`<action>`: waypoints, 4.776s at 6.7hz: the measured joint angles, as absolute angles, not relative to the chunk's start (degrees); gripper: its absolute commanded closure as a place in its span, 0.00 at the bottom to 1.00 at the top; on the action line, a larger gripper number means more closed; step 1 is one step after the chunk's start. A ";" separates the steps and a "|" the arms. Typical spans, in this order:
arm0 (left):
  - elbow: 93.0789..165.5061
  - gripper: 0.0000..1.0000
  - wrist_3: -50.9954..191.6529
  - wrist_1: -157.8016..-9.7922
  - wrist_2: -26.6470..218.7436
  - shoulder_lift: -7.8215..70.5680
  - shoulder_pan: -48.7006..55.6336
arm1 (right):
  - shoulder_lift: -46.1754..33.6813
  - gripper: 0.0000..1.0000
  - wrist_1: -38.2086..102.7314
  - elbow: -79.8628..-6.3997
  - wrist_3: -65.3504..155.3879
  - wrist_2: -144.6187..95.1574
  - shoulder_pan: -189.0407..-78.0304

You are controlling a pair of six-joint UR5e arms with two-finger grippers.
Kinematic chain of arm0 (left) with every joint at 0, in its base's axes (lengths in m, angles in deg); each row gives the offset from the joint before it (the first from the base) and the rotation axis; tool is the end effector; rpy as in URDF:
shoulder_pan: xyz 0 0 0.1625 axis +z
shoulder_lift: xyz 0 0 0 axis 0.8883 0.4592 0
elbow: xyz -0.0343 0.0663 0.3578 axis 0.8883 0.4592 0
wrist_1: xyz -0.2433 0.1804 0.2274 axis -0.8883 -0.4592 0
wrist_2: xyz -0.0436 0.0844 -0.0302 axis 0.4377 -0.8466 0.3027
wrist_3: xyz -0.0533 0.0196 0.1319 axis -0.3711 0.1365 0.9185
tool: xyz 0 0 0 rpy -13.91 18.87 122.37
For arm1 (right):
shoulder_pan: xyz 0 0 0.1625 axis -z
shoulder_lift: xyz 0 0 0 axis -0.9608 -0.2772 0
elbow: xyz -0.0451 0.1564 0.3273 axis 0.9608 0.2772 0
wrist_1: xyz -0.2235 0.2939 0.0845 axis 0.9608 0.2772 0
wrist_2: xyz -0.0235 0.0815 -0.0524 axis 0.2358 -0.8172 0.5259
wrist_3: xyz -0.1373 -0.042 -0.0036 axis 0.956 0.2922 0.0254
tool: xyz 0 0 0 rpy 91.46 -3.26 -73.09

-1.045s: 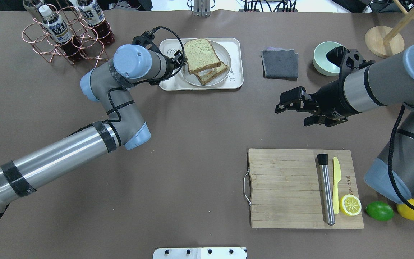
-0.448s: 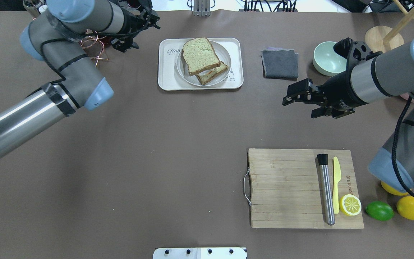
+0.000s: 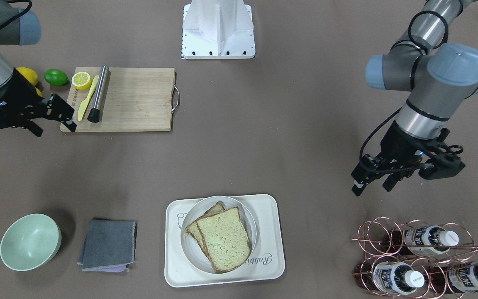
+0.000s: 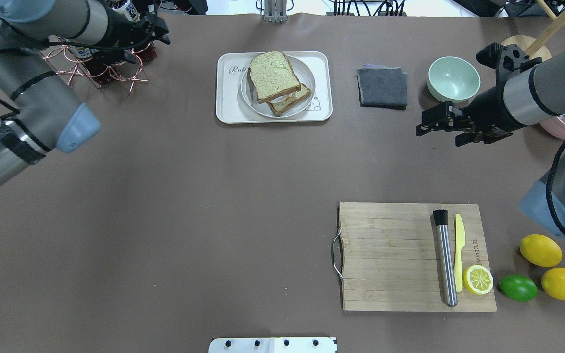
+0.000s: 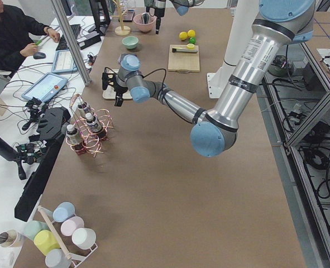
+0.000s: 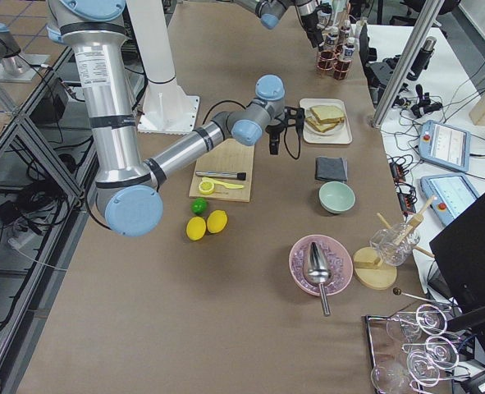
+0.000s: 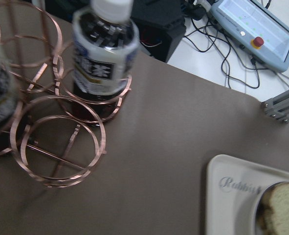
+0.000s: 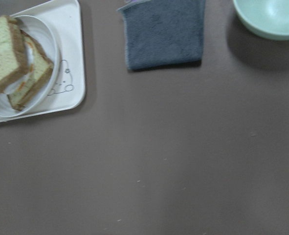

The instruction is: Make sandwich and place on tray

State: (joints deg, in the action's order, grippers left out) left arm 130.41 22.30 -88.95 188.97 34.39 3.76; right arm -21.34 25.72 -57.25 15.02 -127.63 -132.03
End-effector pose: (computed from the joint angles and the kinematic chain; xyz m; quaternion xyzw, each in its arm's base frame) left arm 0.2605 -0.5748 0.3419 0.1774 0.4635 -0.1394 0.8569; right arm -0.2292 -0.4613 0.4131 0.0818 -0.4382 0.0037 0.8951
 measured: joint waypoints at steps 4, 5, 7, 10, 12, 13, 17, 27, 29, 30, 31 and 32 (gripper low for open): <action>132.72 0.03 58.64 -74.73 200.22 20.98 -12.72 | -22.58 0.00 49.50 -46.60 56.92 -128.71 -153.02; 131.75 0.03 62.60 -73.30 200.84 18.76 -15.75 | -21.38 0.00 50.14 -41.67 62.70 -132.90 -156.89; 127.45 0.03 72.24 -71.90 208.69 15.72 -22.64 | -19.99 0.00 50.51 -38.09 65.28 -133.09 -159.59; 125.95 0.03 87.96 -62.17 213.57 14.78 -31.06 | -19.70 0.00 51.03 -36.83 65.34 -130.94 -161.08; 126.46 0.03 91.08 -61.12 207.69 13.77 -31.95 | -20.73 0.00 51.01 -36.73 65.35 -131.09 -162.74; 126.38 0.03 91.35 -61.21 206.23 13.77 -31.93 | -21.03 0.00 51.11 -36.76 65.34 -131.31 -164.45; 126.55 0.03 91.41 -61.38 205.50 13.39 -31.76 | -22.13 0.00 52.67 -37.67 65.59 -131.63 -169.15; 126.29 0.03 91.47 -61.47 205.47 14.03 -31.65 | -21.79 0.00 52.11 -37.76 65.48 -131.38 -169.35; 126.32 0.03 91.48 -61.45 205.47 14.12 -31.65 | -21.71 0.00 52.11 -37.74 65.48 -131.38 -169.34; 126.28 0.03 91.48 -61.41 205.47 14.20 -31.65 | -21.63 0.00 52.13 -37.72 65.47 -131.44 -169.32; 126.27 0.03 91.48 -61.39 205.47 14.28 -31.64 | -21.57 0.00 52.14 -37.70 65.47 -131.36 -169.33; 126.26 0.03 91.48 -61.39 205.47 14.30 -31.61 | -21.54 0.00 52.14 -37.70 65.47 -131.27 -169.34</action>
State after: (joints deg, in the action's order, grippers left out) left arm 126.26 91.48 -61.39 205.47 14.30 -31.61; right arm -21.54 52.14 -37.70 65.47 -131.27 -169.34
